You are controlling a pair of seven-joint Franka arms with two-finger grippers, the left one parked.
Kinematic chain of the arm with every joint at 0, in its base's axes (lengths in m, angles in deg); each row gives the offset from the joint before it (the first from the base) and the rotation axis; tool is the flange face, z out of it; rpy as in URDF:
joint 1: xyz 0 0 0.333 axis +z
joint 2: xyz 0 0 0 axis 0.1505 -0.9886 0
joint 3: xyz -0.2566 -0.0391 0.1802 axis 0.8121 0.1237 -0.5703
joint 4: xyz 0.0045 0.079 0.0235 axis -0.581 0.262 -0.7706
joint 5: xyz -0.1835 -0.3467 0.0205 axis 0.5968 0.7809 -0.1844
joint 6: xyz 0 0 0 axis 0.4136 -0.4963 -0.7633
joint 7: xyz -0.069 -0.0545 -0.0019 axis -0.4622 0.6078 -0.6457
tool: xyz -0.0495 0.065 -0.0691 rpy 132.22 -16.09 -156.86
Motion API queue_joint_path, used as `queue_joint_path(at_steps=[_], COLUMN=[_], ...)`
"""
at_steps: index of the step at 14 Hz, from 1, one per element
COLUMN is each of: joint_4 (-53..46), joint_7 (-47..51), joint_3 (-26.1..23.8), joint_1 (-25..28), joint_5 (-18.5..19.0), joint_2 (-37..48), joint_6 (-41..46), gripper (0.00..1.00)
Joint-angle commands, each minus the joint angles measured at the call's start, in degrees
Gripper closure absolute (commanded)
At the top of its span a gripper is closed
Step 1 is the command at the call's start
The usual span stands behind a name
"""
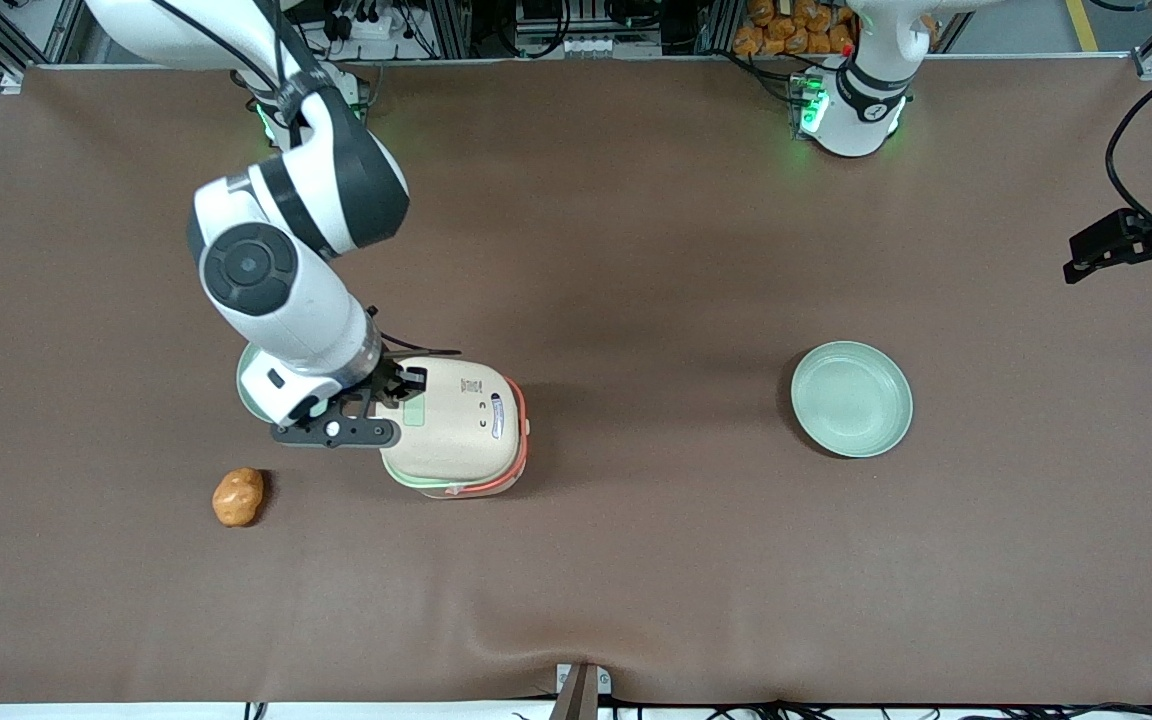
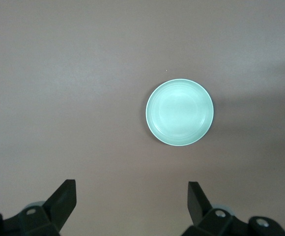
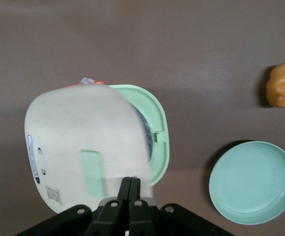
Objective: Press rice cooker button with right arm
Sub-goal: 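Lift the right gripper away from the cooker as the lid pops open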
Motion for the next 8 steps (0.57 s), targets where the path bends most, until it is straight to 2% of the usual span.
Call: queue_joint_path(at_steps=[1,2,3,8], joint_4=[0.22,0.31,0.40,0.40], joint_7=[-5.34,-8.51,-10.71,-17.75], joint_3=[0.03,-0.05,-0.05,0.21], joint_1=[-3.63,-5.47,-7.14,-14.35], joint_5=[-1.04,-1.21,-1.21,-1.13], joint_2=[3.86,5.97,8.34,16.00], joint_6=[3.88,5.46,7.91,20.22], gripper=[0.68,0.31,0.00,0.00])
